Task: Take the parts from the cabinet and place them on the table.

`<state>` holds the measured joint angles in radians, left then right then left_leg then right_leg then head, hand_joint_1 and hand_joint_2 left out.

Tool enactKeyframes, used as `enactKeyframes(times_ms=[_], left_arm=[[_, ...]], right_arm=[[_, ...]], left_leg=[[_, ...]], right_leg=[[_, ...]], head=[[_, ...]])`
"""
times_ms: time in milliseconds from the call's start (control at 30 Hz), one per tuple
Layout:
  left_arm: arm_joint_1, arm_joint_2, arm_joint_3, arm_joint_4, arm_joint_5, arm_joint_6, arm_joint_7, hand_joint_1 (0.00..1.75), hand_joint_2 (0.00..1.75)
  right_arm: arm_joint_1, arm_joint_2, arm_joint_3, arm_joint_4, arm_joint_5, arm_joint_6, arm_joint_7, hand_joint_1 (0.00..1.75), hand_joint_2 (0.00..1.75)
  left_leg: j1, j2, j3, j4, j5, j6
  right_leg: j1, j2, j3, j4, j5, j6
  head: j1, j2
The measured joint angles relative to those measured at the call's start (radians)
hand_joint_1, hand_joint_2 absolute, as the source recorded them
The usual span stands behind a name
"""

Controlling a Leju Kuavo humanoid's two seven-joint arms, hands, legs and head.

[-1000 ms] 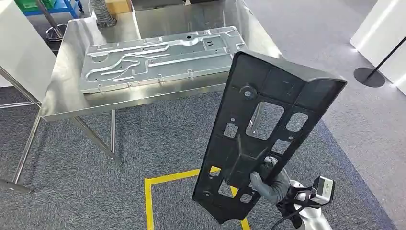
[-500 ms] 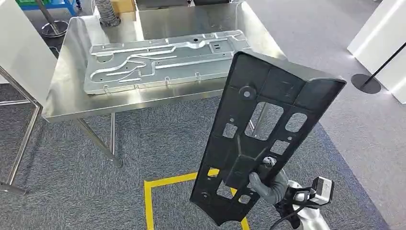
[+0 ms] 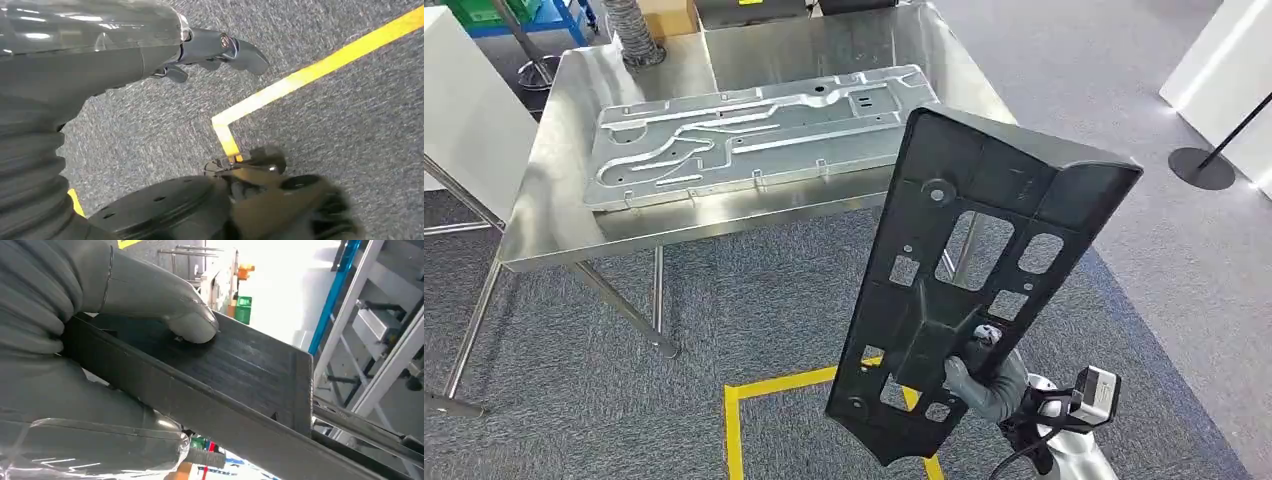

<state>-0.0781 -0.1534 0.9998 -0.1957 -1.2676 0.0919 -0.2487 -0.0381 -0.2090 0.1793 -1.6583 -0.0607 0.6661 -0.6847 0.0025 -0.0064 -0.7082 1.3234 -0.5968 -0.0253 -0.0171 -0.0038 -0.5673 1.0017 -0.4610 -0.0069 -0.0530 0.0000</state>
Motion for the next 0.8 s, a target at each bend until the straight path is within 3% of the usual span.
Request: enactKeyframes(times_ms=[33, 100, 133, 167, 267, 333, 367, 433, 467, 500, 533, 600, 633, 667, 767, 800], left_arm=[[0.000, 0.000, 0.000, 0.000, 0.001, 0.000, 0.000, 0.00, 1.75], [0.000, 0.000, 0.000, 0.000, 0.000, 0.001, 0.000, 0.00, 1.75], [0.000, 0.000, 0.000, 0.000, 0.000, 0.001, 0.000, 0.00, 1.75], [-0.001, 0.000, 0.000, 0.000, 0.000, 0.001, 0.000, 0.00, 1.75], [0.002, 0.000, 0.000, 0.000, 0.000, 0.001, 0.000, 0.00, 1.75], [0.001, 0.000, 0.000, 0.000, -0.001, 0.001, 0.000, 0.00, 1.75], [0.000, -0.001, 0.000, 0.000, -0.001, 0.001, 0.000, 0.00, 1.75], [-0.001, -0.001, 0.000, 0.000, -0.002, 0.000, 0.001, 0.00, 1.75], [0.000, -0.001, 0.000, 0.000, -0.002, 0.000, 0.002, 0.00, 1.75], [0.001, -0.001, 0.000, 0.000, -0.002, 0.000, 0.002, 0.00, 1.75], [0.001, -0.001, 0.000, 0.000, -0.002, 0.000, 0.002, 0.00, 1.75], [0.001, -0.001, 0.000, 0.000, -0.002, 0.000, 0.002, 0.00, 1.75], [0.001, -0.002, 0.000, 0.000, -0.002, 0.000, 0.002, 0.00, 1.75], [0.001, -0.003, 0.000, 0.000, -0.002, 0.000, 0.002, 0.00, 1.75], [-0.001, -0.004, 0.000, 0.000, -0.002, 0.000, 0.002, 0.00, 1.75], [-0.003, -0.004, 0.000, 0.000, -0.002, 0.000, 0.002, 0.00, 1.75]], right_arm=[[0.000, 0.000, 0.000, 0.001, 0.000, 0.000, 0.000, 1.75, 1.75], [-0.001, 0.000, 0.000, 0.002, 0.000, 0.000, 0.000, 1.75, 1.75], [-0.002, 0.000, 0.000, 0.002, 0.000, 0.000, 0.000, 1.75, 1.75], [-0.005, 0.000, 0.000, 0.004, 0.000, 0.000, 0.000, 1.75, 1.75], [-0.005, 0.000, 0.001, 0.005, 0.001, 0.000, 0.000, 1.75, 1.75], [-0.006, 0.003, 0.001, 0.005, 0.001, -0.002, 0.000, 1.75, 1.75], [-0.009, 0.005, 0.001, 0.005, 0.001, -0.002, 0.000, 1.75, 1.75], [-0.005, 0.005, 0.001, 0.007, 0.002, -0.002, 0.000, 1.75, 1.75], [-0.003, 0.005, 0.001, 0.008, 0.002, -0.002, 0.000, 1.75, 1.75], [-0.002, 0.005, 0.001, 0.008, 0.002, -0.002, 0.000, 1.75, 1.75], [-0.002, 0.005, 0.001, 0.009, 0.002, -0.002, 0.000, 1.75, 1.75], [-0.002, 0.005, 0.001, 0.009, 0.002, -0.002, 0.000, 1.75, 1.75], [-0.003, 0.005, 0.001, 0.008, 0.002, -0.002, 0.000, 1.75, 1.75], [-0.004, 0.006, 0.002, 0.009, 0.002, -0.002, 0.000, 1.75, 1.75], [-0.003, 0.006, 0.002, 0.008, 0.002, -0.002, 0.000, 1.75, 1.75], [-0.003, 0.006, 0.002, 0.007, 0.002, -0.002, 0.000, 1.75, 1.75]], left_leg=[[0.000, 0.000, 0.018, -0.053, 0.044, 0.002], [0.000, 0.000, 0.096, -0.231, 0.147, 0.011], [-0.002, -0.001, 0.122, -0.300, 0.165, 0.019], [-0.007, -0.002, 0.126, -0.316, 0.157, 0.025], [-0.011, -0.002, 0.122, -0.312, 0.156, 0.039], [-0.002, -0.002, 0.137, -0.328, 0.162, 0.050], [-0.001, -0.001, 0.139, -0.328, 0.159, 0.055], [-0.003, -0.001, 0.141, -0.328, 0.155, 0.061], [-0.003, -0.001, 0.142, -0.327, 0.153, 0.061], [-0.003, -0.001, 0.145, -0.327, 0.150, 0.061], [-0.003, -0.002, 0.151, -0.327, 0.147, 0.060], [-0.003, -0.003, 0.166, -0.326, 0.137, 0.056], [-0.003, -0.003, 0.174, -0.326, 0.131, 0.052], [-0.011, -0.003, 0.173, -0.322, 0.125, 0.045], [-0.006, -0.001, 0.175, -0.328, 0.121, 0.032], [-0.010, 0.000, 0.179, -0.328, 0.116, 0.025]], right_leg=[[0.000, 0.001, 0.006, 0.000, -0.004, 0.001], [0.001, 0.003, 0.021, 0.000, -0.013, 0.006], [0.001, 0.002, 0.024, 0.000, -0.016, 0.009], [0.010, 0.004, 0.018, 0.007, -0.019, 0.015], [0.004, 0.005, 0.017, 0.000, -0.018, 0.031], [0.002, 0.004, 0.015, 0.024, -0.036, 0.042], [0.002, 0.004, -0.016, 0.086, -0.070, 0.045], [-0.001, 0.004, -0.106, 0.252, -0.140, 0.051], [-0.001, 0.004, -0.143, 0.314, -0.154, 0.052], [-0.001, 0.004, -0.160, 0.330, -0.143, 0.052], [-0.001, 0.004, -0.149, 0.294, -0.106, 0.051], [-0.001, 0.003, -0.071, 0.120, -0.001, 0.044], [0.001, 0.001, -0.030, 0.029, 0.035, 0.037], [0.009, -0.001, -0.018, 0.008, 0.017, 0.032], [0.013, 0.004, -0.020, 0.009, 0.013, 0.020], [0.005, 0.005, -0.016, 0.000, 0.016, 0.014]], head=[[0.000, 0.000], [0.000, 0.000], [0.000, 0.000], [0.000, 0.000], [0.000, 0.000], [0.000, 0.000], [0.000, 0.000], [0.000, 0.000], [0.000, 0.000], [0.000, 0.000], [0.000, 0.000], [0.000, 0.000], [0.000, 0.000], [0.000, 0.000], [0.000, 0.000], [0.000, 0.000]])
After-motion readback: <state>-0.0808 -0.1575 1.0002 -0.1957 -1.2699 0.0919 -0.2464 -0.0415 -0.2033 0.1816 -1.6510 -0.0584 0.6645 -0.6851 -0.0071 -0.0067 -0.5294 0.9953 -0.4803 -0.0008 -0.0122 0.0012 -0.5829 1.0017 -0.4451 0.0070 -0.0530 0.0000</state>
